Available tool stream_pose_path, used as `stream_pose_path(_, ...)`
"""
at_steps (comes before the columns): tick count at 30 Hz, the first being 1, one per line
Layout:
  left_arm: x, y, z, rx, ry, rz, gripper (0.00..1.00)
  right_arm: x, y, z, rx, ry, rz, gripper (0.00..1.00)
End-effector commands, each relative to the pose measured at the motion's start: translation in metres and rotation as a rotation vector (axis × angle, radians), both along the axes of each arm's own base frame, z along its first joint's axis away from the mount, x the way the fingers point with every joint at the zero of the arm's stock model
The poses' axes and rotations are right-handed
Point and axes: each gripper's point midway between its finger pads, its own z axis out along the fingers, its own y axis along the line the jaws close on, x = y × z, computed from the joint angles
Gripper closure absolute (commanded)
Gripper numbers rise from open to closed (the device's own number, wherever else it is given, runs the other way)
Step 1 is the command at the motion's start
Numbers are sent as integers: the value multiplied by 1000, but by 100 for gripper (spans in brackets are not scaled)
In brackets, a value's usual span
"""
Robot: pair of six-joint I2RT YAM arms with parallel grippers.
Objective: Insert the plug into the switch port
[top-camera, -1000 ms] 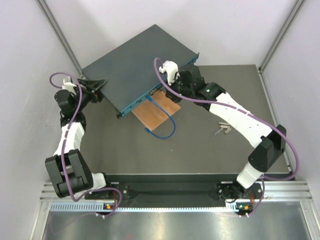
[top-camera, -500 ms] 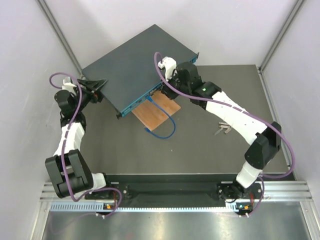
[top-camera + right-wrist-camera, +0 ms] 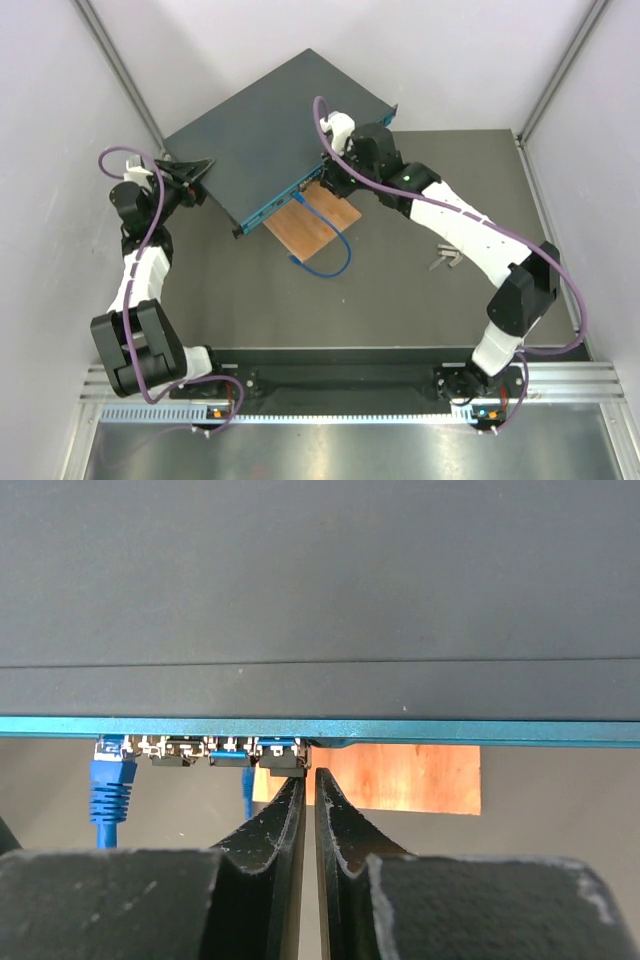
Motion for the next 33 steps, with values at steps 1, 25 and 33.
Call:
stream_pose_path(1,-9,-35,-50,67,93,-133,100,17,20,54,167,-100,-1,93)
stream_pose_path(25,-4,-25,-55,70,114,-107,100,23,42,67,267,-61,9,90)
stream_pose_path(33,3,-19,-54,83,107,-90,97,14,-27,38,121,-53,-3,59)
